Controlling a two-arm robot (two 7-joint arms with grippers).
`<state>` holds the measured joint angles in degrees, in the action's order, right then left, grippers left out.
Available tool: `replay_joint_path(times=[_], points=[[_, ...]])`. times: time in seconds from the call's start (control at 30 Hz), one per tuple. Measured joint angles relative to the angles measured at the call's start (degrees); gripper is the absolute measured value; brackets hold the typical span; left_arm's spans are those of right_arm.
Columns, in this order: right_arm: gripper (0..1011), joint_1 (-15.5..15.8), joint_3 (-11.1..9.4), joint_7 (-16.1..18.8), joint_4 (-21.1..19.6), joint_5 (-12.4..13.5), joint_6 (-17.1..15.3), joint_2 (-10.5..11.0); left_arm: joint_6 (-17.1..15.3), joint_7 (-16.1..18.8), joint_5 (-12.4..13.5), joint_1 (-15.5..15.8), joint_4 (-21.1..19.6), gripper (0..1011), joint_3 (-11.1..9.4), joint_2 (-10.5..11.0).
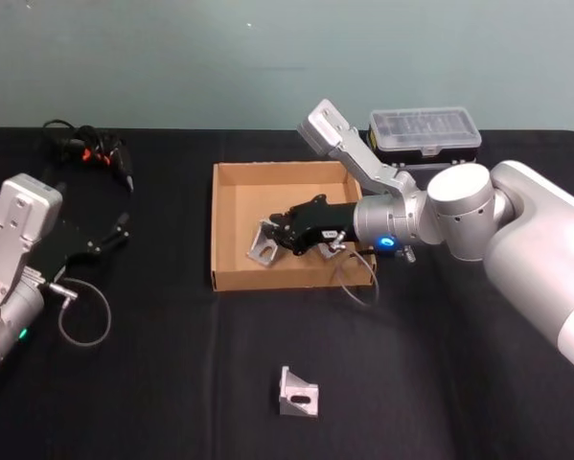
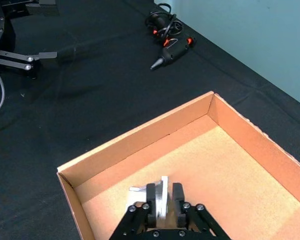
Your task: Use one hand to pick up the angle iron from the table and place it into the box.
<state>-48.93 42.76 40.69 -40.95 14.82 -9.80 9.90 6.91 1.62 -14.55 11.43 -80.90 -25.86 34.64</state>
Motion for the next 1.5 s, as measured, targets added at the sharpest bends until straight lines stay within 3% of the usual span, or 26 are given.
replay_joint_path(times=[0.13, 0.43, 0.87, 1.07, 1.5], points=[[287, 0.8, -0.8, -0.4, -2.2, -0.3, -1.1, 0.6, 0.0, 0.0, 0.0, 0.0, 0.0, 1011, 0.0, 0.0], [609, 4.6, -3.2, -2.4, -12.2, -0.4, -3.4, 3.6, 0.0, 0.0, 0.0, 0.0, 0.0, 1011, 0.0, 0.0], [990, 11.4, -6.7, -6.2, -26.6, 1.2, -5.3, 8.6, 0.0, 0.0, 0.0, 0.0, 0.0, 1011, 0.0, 0.0], [1003, 13.9, -7.6, -7.5, -31.1, 1.8, -6.4, 10.1, 0.0, 0.0, 0.0, 0.0, 0.0, 1011, 0.0, 0.0], [1003, 15.4, -7.8, -7.8, -34.5, 2.8, -6.2, 11.1, 0.0, 0.0, 0.0, 0.0, 0.0, 1011, 0.0, 0.0]])
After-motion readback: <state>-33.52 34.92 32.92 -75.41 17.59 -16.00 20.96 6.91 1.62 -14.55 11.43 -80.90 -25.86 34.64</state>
